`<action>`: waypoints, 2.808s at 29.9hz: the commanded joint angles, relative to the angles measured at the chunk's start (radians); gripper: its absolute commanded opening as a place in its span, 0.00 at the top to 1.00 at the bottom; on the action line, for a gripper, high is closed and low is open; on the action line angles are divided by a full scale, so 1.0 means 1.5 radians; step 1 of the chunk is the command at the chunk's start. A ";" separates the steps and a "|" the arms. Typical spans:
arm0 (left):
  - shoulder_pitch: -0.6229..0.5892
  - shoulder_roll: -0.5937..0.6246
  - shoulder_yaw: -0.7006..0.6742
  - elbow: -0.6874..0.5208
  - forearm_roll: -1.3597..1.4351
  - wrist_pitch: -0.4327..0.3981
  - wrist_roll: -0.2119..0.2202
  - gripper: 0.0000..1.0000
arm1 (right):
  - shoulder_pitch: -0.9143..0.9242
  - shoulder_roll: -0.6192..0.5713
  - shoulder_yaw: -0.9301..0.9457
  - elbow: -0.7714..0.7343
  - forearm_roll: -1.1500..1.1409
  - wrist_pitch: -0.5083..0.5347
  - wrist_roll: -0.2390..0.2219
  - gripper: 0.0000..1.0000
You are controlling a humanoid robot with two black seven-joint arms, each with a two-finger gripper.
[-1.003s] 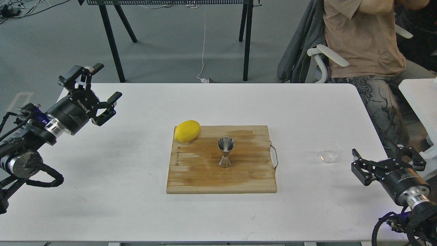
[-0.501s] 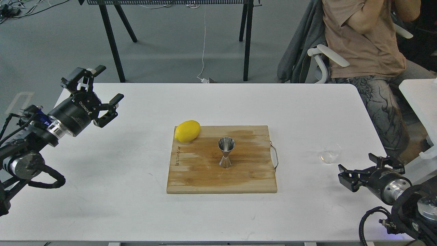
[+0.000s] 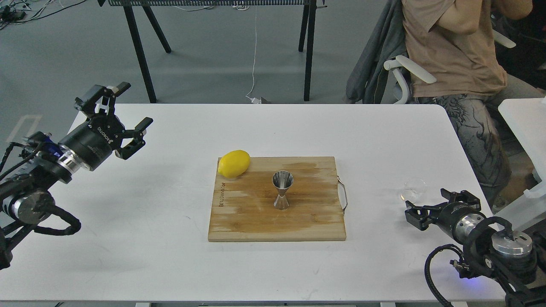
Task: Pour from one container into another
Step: 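Lower the right gripper and grasp the small clear glass, then lift the glass with the right gripper and move it above the jigger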
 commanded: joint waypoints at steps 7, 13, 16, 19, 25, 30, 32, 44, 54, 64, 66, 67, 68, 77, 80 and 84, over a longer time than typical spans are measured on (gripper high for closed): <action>0.000 -0.002 0.000 0.001 0.000 0.000 0.000 0.01 | 0.052 0.048 -0.034 -0.085 -0.001 0.014 0.000 0.01; 0.000 -0.001 0.000 0.002 0.000 0.000 0.000 0.01 | 0.069 0.056 -0.034 -0.096 -0.001 0.014 0.001 0.01; 0.000 -0.002 0.000 0.009 -0.001 0.000 0.000 0.01 | 0.080 0.056 -0.034 -0.097 -0.001 0.014 0.001 0.02; 0.001 -0.002 0.000 0.010 -0.001 0.000 0.000 0.01 | 0.084 0.056 -0.033 -0.100 -0.001 0.014 0.002 0.04; 0.000 -0.002 0.000 0.010 -0.001 0.000 0.000 0.01 | 0.089 0.055 -0.035 -0.111 -0.001 0.013 0.001 0.17; 0.000 -0.002 0.000 0.011 -0.001 0.000 0.000 0.01 | 0.088 0.055 -0.035 -0.111 -0.010 0.014 0.001 0.24; 0.000 -0.002 0.000 0.014 -0.001 0.000 0.000 0.01 | 0.087 0.055 -0.035 -0.111 -0.010 0.015 0.001 0.29; 0.000 -0.002 0.000 0.021 -0.001 0.000 0.000 0.01 | 0.083 0.055 -0.036 -0.111 -0.011 0.058 0.001 0.45; 0.000 -0.002 0.000 0.033 -0.001 0.000 0.000 0.01 | 0.080 0.055 -0.047 -0.111 -0.011 0.077 0.002 0.53; 0.000 -0.002 0.000 0.036 -0.001 0.000 0.000 0.01 | 0.072 0.055 -0.047 -0.107 -0.011 0.100 0.006 0.56; 0.000 -0.002 0.000 0.036 -0.001 0.000 0.000 0.01 | 0.071 0.055 -0.047 -0.101 -0.012 0.106 0.007 0.57; 0.000 -0.002 0.000 0.036 -0.001 0.000 0.000 0.01 | 0.071 0.055 -0.047 -0.095 -0.012 0.108 0.008 0.57; 0.000 -0.002 0.000 0.036 -0.001 0.000 0.000 0.01 | 0.071 0.054 -0.047 -0.087 -0.012 0.110 0.008 0.57; 0.001 -0.003 0.000 0.036 -0.001 0.000 0.000 0.01 | 0.104 0.027 -0.033 0.061 -0.072 0.117 0.010 0.58; 0.000 -0.010 0.000 0.036 -0.001 0.000 0.000 0.01 | 0.136 0.030 -0.035 0.106 -0.124 0.117 0.009 0.58; 0.000 -0.012 0.000 0.036 -0.001 0.000 0.000 0.01 | 0.186 0.038 -0.047 0.148 -0.200 0.117 0.005 0.59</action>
